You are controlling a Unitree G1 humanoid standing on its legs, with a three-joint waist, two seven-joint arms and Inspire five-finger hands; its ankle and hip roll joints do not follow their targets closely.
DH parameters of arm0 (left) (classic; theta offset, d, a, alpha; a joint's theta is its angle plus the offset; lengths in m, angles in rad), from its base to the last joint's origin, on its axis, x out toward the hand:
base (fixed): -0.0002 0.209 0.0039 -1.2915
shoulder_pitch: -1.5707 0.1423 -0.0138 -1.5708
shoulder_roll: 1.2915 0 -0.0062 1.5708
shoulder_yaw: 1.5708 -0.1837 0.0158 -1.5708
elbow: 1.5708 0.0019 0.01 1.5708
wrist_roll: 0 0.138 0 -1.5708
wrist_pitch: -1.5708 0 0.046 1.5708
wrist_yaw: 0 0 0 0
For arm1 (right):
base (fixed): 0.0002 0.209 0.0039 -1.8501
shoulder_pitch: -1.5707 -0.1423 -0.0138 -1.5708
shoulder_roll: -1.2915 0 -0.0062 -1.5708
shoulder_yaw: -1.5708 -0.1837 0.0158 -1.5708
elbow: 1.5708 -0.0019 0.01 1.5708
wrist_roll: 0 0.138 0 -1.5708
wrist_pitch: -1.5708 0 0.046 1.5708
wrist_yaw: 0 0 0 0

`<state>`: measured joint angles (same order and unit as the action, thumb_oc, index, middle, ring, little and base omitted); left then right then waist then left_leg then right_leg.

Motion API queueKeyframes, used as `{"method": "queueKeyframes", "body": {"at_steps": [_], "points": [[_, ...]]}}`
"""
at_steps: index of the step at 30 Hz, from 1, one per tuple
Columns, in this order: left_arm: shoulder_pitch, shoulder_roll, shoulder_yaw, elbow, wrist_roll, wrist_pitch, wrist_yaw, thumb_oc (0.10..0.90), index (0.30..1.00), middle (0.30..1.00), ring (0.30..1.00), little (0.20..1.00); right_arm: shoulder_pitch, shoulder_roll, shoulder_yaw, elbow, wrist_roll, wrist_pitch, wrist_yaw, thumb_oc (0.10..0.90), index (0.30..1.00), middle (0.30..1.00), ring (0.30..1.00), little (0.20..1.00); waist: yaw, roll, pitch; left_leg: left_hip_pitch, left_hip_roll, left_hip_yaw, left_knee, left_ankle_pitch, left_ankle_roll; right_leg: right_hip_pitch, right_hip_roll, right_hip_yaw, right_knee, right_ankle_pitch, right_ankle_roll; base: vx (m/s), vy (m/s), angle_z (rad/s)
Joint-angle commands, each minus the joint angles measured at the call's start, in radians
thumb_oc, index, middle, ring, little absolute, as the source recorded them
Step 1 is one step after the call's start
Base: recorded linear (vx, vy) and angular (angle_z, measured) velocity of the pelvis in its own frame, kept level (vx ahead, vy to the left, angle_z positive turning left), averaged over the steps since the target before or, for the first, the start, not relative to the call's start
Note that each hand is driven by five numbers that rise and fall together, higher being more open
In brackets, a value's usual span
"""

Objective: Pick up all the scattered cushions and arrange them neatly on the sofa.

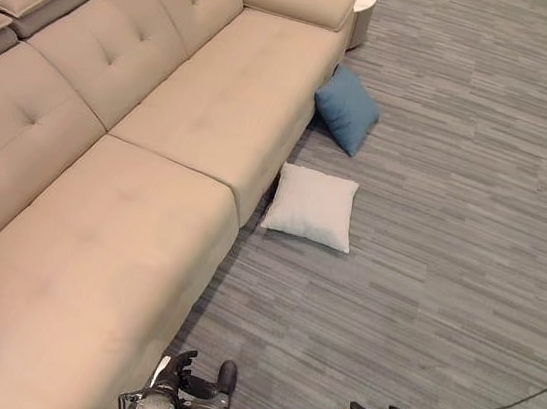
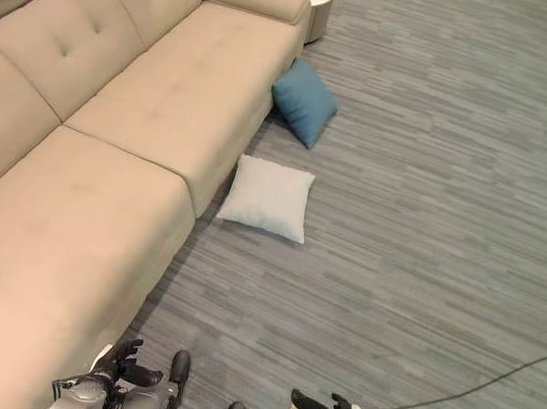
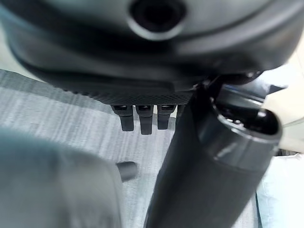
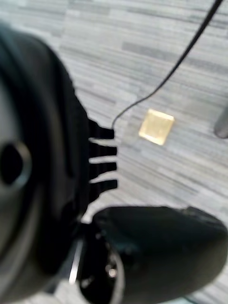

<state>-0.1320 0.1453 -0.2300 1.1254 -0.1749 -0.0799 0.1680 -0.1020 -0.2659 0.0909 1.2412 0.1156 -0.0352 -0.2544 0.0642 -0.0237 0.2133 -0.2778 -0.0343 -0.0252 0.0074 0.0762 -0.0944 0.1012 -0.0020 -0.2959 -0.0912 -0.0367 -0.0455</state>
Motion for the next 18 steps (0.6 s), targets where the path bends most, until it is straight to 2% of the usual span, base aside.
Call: {"method": "queueKeyframes", "body": {"at_steps": [1, 3, 4, 5, 6, 7, 8, 9, 11, 12, 13, 14, 15, 18], "points": [[0.034, 0.032, -0.015, 0.002, 0.015, -0.008, 0.016, 0.8, 0.9, 0.9, 0.9, 0.9, 0.042, -0.055, -0.013, -0.026, 0.001, -0.01, -0.03, 0.8, 0.9, 0.9, 0.9, 0.9, 0.029, 0.01, -0.054, 0.035, -0.023, -0.011, 0.1, -0.052, 0.082, -0.011, -0.037, 0.069, 0.207, -0.142, 0.126, 0.44, 0.157, -0.59], [0.038, 0.033, -0.011, 0.003, 0.013, -0.009, 0.017, 0.8, 0.9, 0.9, 0.9, 0.9, 0.047, -0.052, -0.016, -0.023, -0.004, -0.008, -0.027, 0.8, 0.9, 0.9, 0.9, 0.9, 0.032, 0.009, -0.063, 0.056, -0.026, -0.005, 0.095, -0.063, 0.093, -0.022, -0.054, 0.068, 0.263, -0.134, 0.141, 0.26, 0.129, -0.69], [0.04, 0.037, -0.007, 0.004, 0.016, -0.005, 0.019, 0.8, 0.9, 0.9, 0.9, 0.9, 0.045, -0.052, -0.019, -0.017, -0.016, -0.003, -0.024, 0.8, 0.9, 0.9, 0.9, 0.9, 0.032, 0.009, -0.065, 0.084, -0.031, 0.002, 0.093, -0.079, 0.11, -0.045, -0.084, 0.058, 0.348, -0.109, 0.167, 0.17, 0.119, -0.53], [0.039, 0.041, -0.006, 0.003, 0.016, -0.005, 0.019, 0.8, 0.9, 0.9, 0.9, 0.9, 0.044, -0.052, -0.022, -0.015, -0.018, 0.0, -0.021, 0.8, 0.9, 0.9, 0.9, 0.9, 0.027, 0.014, -0.068, 0.103, -0.032, 0.007, 0.089, -0.089, 0.124, -0.082, -0.105, 0.052, 0.433, -0.071, 0.188, 0.29, 0.187, -0.27], [0.038, 0.051, -0.005, -0.005, 0.019, -0.006, 0.018, 0.8, 0.9, 0.9, 0.9, 0.9, 0.04, -0.052, -0.023, -0.012, -0.017, 0.001, -0.016, 0.8, 0.9, 0.9, 0.9, 0.9, 0.009, 0.026, -0.058, 0.144, -0.028, 0.006, 0.082, -0.103, 0.144, -0.149, -0.128, 0.051, 0.584, -0.005, 0.208, 0.19, 0.12, -0.14], [0.038, 0.051, -0.005, -0.005, 0.019, -0.006, 0.018, 0.8, 0.9, 0.9, 0.9, 0.9, 0.039, -0.052, -0.022, -0.012, -0.017, 0.001, -0.016, 0.8, 0.9, 0.9, 0.9, 0.9, 0.009, 0.025, -0.058, 0.143, -0.029, 0.007, 0.083, -0.103, 0.144, -0.152, -0.13, 0.052, 0.588, -0.006, 0.208, 0.21, 0.103, -0.09], [0.039, 0.057, -0.01, -0.005, 0.026, -0.006, 0.018, 0.8, 0.9, 0.9, 0.9, 0.9, 0.038, -0.05, -0.022, -0.009, -0.02, 0.002, -0.014, 0.8, 0.9, 0.9, 0.9, 0.9, 0.001, 0.032, -0.054, 0.167, -0.024, 0.009, 0.077, -0.115, 0.152, -0.186, -0.148, 0.044, 0.641, 0.01, 0.21, 0.15, 0.048, 0.1], [0.036, 0.06, -0.011, -0.005, 0.026, -0.006, 0.02, 0.8, 0.9, 0.9, 0.9, 0.9, 0.035, -0.049, -0.022, -0.006, -0.019, 0.003, -0.014, 0.8, 0.9, 0.9, 0.9, 0.9, -0.001, 0.04, -0.052, 0.186, -0.02, 0.013, 0.073, -0.126, 0.157, -0.205, -0.168, 0.021, 0.644, 0.012, 0.202, 0.22, 0.039, 0.22], [0.035, 0.062, -0.011, -0.005, 0.025, -0.007, 0.022, 0.8, 0.9, 0.9, 0.9, 0.9, 0.034, -0.049, -0.023, -0.004, -0.018, 0.002, -0.014, 0.8, 0.9, 0.9, 0.9, 0.9, -0.004, 0.043, -0.048, 0.201, -0.018, 0.012, 0.07, -0.134, 0.158, -0.213, -0.184, 0.001, 0.624, 0.004, 0.196, 0.17, -0.033, 0.0], [0.03, 0.066, -0.005, -0.001, 0.027, -0.005, 0.022, 0.8, 0.9, 0.9, 0.9, 0.9, 0.027, -0.05, -0.019, -0.001, -0.02, 0.0, -0.013, 0.8, 0.9, 0.9, 0.9, 0.9, -0.006, 0.046, -0.044, 0.233, -0.006, 0.022, 0.058, -0.156, 0.15, -0.215, -0.206, -0.042, 0.524, -0.033, 0.178, 0.29, -0.167, 0.04], [0.025, 0.068, -0.008, 0.008, 0.038, -0.007, 0.019, 0.8, 0.9, 0.9, 0.9, 0.9, 0.02, -0.053, -0.013, -0.005, -0.02, 0.0, -0.009, 0.8, 0.9, 0.9, 0.9, 0.9, -0.015, 0.043, -0.044, 0.252, 0.003, 0.022, 0.052, -0.172, 0.141, -0.243, -0.207, -0.042, 0.396, -0.012, 0.176, 0.38, -0.239, 0.03], [0.023, 0.067, -0.01, 0.016, 0.043, -0.01, 0.021, 0.8, 0.9, 0.9, 0.9, 0.9, 0.018, -0.052, -0.01, -0.008, -0.018, 0.001, -0.009, 0.8, 0.9, 0.9, 0.9, 0.9, -0.025, 0.04, -0.038, 0.269, 0.003, 0.01, 0.051, -0.183, 0.136, -0.274, -0.198, -0.004, 0.333, 0.011, 0.183, 0.48, -0.38, -0.5], [0.022, 0.064, -0.012, 0.028, 0.051, -0.017, 0.021, 0.8, 0.9, 0.9, 0.9, 0.9, 0.024, -0.052, 0.007, -0.008, -0.026, 0.006, -0.003, 0.8, 0.9, 0.9, 0.9, 0.9, -0.047, 0.026, -0.042, 0.305, 0.001, -0.017, 0.036, -0.204, 0.12, -0.297, -0.163, 0.104, 0.218, 0.058, 0.204, 0.43, -0.361, -0.57], [0.026, 0.051, -0.015, 0.045, 0.053, -0.019, 0.028, 0.8, 0.9, 0.9, 0.9, 0.9, 0.03, -0.048, 0.019, -0.01, -0.034, -0.001, -0.003, 0.8, 0.9, 0.9, 0.9, 0.9, -0.052, 0.014, -0.061, 0.321, 0.015, -0.029, 0.051, -0.224, 0.096, -0.253, -0.151, 0.101, 0.18, 0.061, 0.185, 0.32, -0.302, 0.24]]}}
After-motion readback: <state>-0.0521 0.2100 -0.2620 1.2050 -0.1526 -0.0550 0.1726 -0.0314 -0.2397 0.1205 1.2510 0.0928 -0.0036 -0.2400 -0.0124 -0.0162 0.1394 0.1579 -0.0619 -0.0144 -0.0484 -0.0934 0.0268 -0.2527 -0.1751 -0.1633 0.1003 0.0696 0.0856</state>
